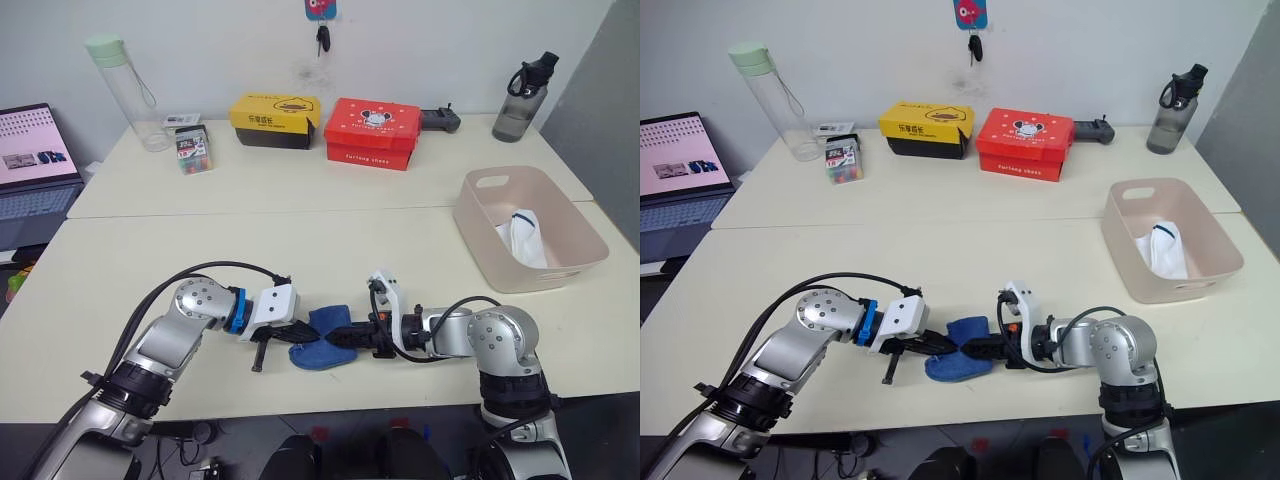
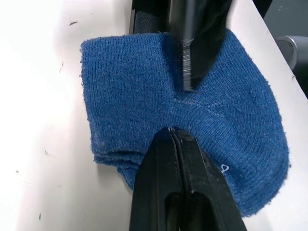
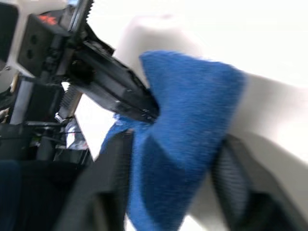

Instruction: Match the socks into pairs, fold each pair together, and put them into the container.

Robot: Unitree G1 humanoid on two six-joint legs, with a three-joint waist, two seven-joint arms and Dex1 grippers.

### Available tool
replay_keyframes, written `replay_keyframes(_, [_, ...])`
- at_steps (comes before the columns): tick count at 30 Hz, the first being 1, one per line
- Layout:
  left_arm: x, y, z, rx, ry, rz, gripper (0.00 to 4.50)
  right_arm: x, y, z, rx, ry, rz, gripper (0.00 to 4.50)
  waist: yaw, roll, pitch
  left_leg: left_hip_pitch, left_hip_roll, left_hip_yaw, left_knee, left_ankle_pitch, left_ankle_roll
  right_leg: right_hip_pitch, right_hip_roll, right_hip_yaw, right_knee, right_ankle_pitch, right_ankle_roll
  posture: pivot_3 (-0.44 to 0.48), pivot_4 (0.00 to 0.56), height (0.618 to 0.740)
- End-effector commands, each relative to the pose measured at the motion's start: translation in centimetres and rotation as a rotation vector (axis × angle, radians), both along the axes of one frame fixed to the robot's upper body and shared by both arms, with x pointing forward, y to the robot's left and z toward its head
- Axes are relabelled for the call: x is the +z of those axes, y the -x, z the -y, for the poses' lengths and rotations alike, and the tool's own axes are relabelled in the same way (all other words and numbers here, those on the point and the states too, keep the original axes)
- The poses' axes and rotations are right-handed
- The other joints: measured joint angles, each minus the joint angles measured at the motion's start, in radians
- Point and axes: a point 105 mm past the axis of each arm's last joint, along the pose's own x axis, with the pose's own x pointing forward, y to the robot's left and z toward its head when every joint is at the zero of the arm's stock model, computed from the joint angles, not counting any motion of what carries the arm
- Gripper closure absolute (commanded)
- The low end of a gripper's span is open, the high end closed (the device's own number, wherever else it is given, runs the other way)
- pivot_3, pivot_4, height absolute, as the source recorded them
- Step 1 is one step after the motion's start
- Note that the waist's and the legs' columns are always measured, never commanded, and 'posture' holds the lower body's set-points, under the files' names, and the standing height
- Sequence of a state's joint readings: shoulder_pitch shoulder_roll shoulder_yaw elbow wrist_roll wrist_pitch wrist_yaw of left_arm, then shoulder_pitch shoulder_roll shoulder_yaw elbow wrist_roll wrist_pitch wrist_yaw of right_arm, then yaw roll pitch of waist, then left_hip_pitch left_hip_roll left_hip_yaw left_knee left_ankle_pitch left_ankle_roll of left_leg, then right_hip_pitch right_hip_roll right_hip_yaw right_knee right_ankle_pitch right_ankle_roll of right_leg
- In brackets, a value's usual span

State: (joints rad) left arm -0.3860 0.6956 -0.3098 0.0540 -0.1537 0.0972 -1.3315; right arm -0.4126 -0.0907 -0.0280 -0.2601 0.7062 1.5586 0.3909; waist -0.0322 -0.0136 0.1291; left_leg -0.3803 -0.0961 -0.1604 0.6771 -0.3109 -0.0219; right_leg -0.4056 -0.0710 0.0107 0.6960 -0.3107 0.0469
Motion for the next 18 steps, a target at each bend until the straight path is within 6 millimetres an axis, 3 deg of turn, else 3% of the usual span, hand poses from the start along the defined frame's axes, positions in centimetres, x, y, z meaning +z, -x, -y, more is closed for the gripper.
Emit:
replay_keyframes(1, [-0.9,-0.1,-0.3,0.032,-0.011,-0.016,4.50,0.9,-0.2,-0.2,-0.009,-0.032,0.039,3.52,0.000,0.000,0.000,0.000,0.000,0.000,0.000,0.000,0.000,0.000,0.000,0.000,0.000,0.000,0.000,0.000,0.150,0.726])
replay_keyframes(4, [-0.7,-0.2,-0.2,0.028,0.003,-0.012,4.50,1.2,-0.1,-0.2,-0.021,-0.038,0.063,4.46,0.000,0.000,0.000,0.000,0.000,0.000,0.000,0.000,0.000,0.000,0.000,0.000,0.000,0.000,0.000,0.000,0.150,0.726])
replay_keyframes(8, [1.5,-1.1,0.7,0.069,0.120,-0.035,4.50,3.2,0.4,1.0,-0.022,-0.016,0.215,4.49,0.003,0.000,0.000,-0.001,0.000,0.000,0.000,0.000,0.000,0.000,0.000,0.000,0.000,0.000,0.000,0.000,0.150,0.726])
replay_keyframes(10, [3.5,-2.0,1.4,0.080,0.168,-0.054,4.50,4.9,0.6,2.6,-0.038,0.007,0.325,4.49,0.003,0.000,0.000,-0.002,-0.001,-0.001,0.001,0.000,0.000,-0.001,0.000,0.000,0.000,0.000,0.000,0.000,0.150,0.726])
replay_keyframes(14, [7.0,-2.9,3.2,0.051,0.241,-0.052,3.62,8.7,-0.1,6.0,-0.148,-0.016,0.472,4.49,0.001,0.000,0.001,-0.003,-0.001,-0.002,0.002,0.000,0.000,-0.001,0.000,-0.002,0.000,0.000,0.000,0.000,0.150,0.726])
replay_keyframes(18, [11.6,-4.3,6.2,0.052,0.370,0.014,2.42,13.8,-2.1,12.9,-0.386,0.119,0.699,4.49,0.003,0.001,0.002,-0.004,-0.001,-0.001,0.002,0.000,0.000,-0.001,-0.001,-0.001,0.000,0.000,0.000,0.000,0.150,0.726])
